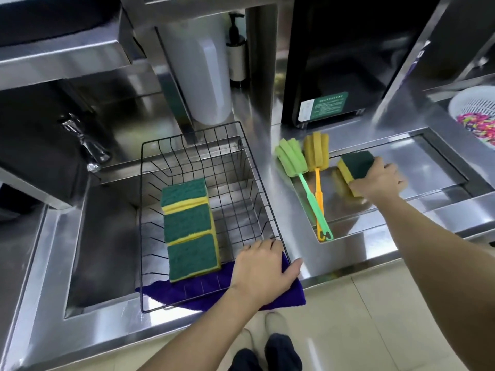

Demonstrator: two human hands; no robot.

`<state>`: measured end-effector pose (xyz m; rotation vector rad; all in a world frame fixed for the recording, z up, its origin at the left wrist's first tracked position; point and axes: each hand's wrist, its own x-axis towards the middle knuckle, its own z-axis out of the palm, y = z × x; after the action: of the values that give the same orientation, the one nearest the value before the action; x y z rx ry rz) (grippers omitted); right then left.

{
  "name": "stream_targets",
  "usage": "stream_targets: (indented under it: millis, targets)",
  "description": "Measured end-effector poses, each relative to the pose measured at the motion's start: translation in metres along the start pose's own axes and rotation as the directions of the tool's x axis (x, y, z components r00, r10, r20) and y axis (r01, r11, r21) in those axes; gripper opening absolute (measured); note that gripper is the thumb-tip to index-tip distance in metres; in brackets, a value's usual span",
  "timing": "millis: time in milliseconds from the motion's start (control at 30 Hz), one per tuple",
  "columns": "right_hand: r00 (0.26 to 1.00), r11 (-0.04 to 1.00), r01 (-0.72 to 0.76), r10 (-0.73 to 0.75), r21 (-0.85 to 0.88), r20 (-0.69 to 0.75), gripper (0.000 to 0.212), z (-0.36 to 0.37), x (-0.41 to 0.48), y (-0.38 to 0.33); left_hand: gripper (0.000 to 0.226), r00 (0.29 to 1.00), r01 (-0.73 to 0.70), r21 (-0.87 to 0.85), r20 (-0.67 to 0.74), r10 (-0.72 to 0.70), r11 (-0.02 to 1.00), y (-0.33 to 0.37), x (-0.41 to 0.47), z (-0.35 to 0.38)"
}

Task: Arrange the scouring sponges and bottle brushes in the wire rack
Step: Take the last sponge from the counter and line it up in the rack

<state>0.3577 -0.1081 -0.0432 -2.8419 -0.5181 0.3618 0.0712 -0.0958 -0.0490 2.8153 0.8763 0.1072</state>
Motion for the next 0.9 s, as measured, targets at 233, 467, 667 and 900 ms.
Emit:
stream_targets:
  millis: [233,467,667,900]
  targets:
    - [0.956,0.849,0.184,-0.037,0.496,-0.293,0.072,-0.025,-0.019,-0.049,0.065,0.999,-0.011,-0.016,-0.053,0.01,1.0,-0.003,-0.001,0.0]
    - [0.862,0.737,0.506,-0.414,0.449,-0.291,0.069,-0.008,-0.059,-0.134,0.057,0.992,0.061,-0.04,-0.107,-0.065,0.997,-0.028,-0.016,-0.004]
    - [0.732,0.63,0.664,-0.659,0.403,-0.174,0.068,0.033,-0.099,-0.2,0.053,0.971,0.155,-0.031,-0.181,-0.158,0.987,-0.064,-0.041,-0.009]
    - [0.65,0.632,0.724,-0.759,0.275,0.031,0.063,0.058,-0.109,-0.219,0.049,0.981,0.064,-0.023,-0.185,-0.067,0.998,-0.064,-0.044,-0.009]
